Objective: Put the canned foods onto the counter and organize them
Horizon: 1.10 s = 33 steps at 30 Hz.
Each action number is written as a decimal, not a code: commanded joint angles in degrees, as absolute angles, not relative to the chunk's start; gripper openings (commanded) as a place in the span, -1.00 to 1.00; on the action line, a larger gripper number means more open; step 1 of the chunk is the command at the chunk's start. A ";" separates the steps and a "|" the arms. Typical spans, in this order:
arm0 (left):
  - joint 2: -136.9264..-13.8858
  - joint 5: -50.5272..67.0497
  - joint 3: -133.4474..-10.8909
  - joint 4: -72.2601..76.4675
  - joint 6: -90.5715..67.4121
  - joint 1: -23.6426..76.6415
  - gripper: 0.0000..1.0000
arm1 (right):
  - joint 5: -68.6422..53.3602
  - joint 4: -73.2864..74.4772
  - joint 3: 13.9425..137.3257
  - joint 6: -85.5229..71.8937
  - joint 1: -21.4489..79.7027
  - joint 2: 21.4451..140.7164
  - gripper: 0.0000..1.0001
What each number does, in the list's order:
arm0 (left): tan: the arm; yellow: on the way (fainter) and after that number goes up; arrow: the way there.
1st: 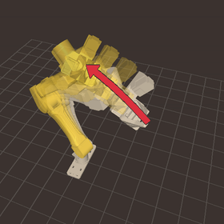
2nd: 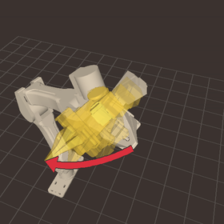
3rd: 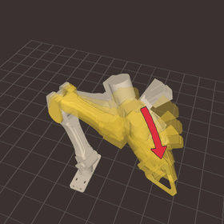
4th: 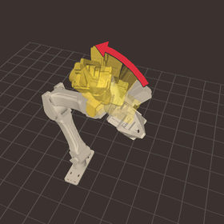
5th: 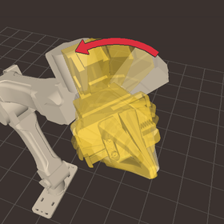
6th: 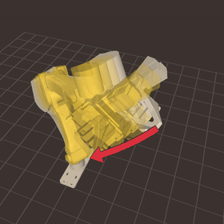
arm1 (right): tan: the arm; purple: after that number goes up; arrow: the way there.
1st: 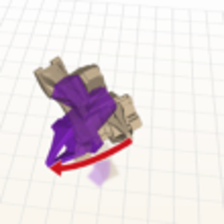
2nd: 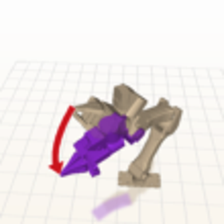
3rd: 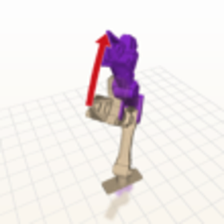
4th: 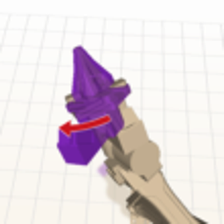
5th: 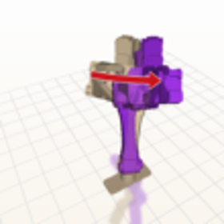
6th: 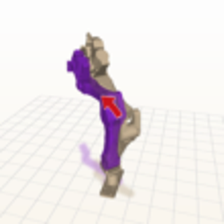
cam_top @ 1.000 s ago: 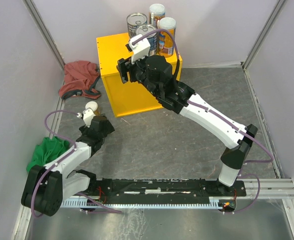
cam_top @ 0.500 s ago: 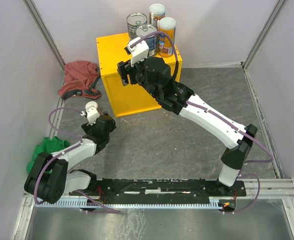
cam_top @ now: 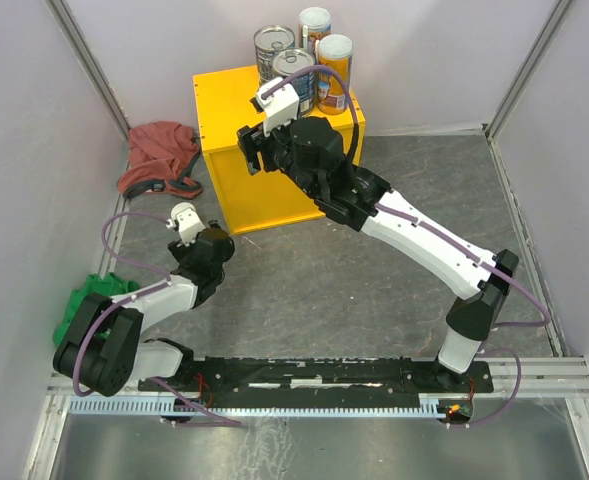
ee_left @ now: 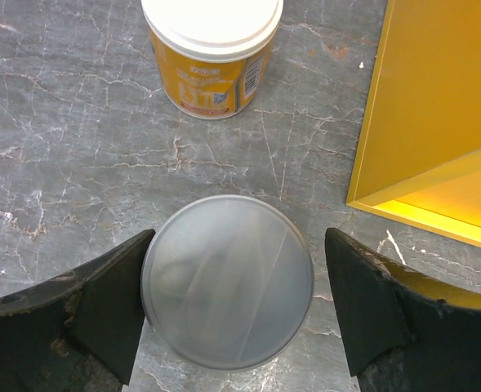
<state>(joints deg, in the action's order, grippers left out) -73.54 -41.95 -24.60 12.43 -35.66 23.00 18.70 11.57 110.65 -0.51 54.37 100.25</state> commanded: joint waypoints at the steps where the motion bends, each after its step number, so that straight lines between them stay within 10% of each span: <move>1: -73.66 -45.14 -24.42 18.31 -32.65 23.85 0.74 | 19.68 10.11 110.86 0.78 54.68 96.85 0.52; 23: -61.52 -44.36 -21.74 15.72 -29.13 25.95 0.11 | 20.63 10.09 108.21 0.37 55.87 93.08 0.52; 33: -50.78 -45.84 -25.18 5.13 -29.52 27.44 -0.71 | 21.76 9.06 105.49 0.57 56.43 90.01 0.52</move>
<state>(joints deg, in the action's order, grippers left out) -55.18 -42.09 -20.99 7.20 -30.57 26.89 20.47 11.73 105.95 -0.10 56.07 93.45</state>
